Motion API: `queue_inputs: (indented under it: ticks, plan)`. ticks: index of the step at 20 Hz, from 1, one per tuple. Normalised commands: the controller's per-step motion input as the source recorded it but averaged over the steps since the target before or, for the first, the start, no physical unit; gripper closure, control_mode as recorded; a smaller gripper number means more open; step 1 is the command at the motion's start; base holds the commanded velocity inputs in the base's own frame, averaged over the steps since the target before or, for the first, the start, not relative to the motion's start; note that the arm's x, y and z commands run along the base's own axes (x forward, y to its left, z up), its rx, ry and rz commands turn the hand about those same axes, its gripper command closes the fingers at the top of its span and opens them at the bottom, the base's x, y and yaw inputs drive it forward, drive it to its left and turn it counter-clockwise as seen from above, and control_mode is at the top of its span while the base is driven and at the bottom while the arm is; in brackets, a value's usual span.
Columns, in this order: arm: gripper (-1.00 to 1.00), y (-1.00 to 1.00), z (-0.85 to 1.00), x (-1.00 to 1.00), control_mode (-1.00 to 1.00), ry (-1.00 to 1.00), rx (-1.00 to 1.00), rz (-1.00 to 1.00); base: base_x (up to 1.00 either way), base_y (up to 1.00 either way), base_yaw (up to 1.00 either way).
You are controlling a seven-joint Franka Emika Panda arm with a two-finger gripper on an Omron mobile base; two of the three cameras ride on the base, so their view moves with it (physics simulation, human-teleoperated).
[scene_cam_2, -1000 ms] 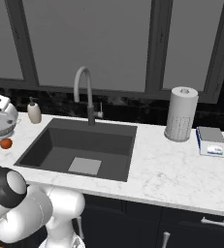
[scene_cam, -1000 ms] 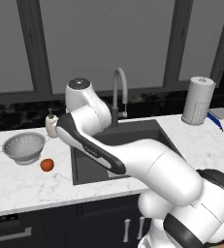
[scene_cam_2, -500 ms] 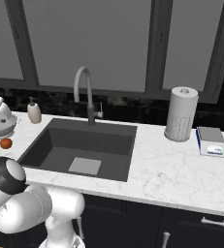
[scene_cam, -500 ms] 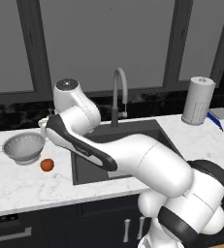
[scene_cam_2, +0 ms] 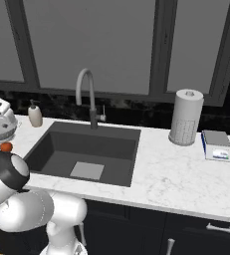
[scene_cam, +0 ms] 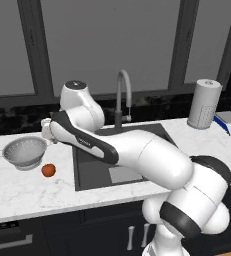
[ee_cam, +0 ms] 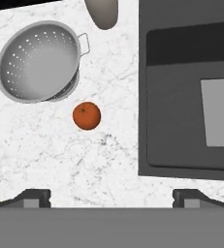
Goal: Put the colander in the sink, put the orange in the colander, and turn on the sink faucet and pour water over the colander.
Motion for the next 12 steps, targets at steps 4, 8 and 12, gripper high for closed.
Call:
queue_inputs:
  ticks: [4, 8, 12]
  plan:
    - [-1.00, 0.15, -0.22, 0.32, -1.00, 0.00, 0.02, 0.00, 0.00, 0.00, 0.00]
    - [-1.00, 0.26, -0.14, 0.36, -1.00, 0.00, 0.00, 0.00, 0.00, 0.00, 0.00]
    - [-1.00, 0.25, -0.08, 0.41, -1.00, 0.00, 0.00, 0.00, 0.00, 0.00, 0.00]
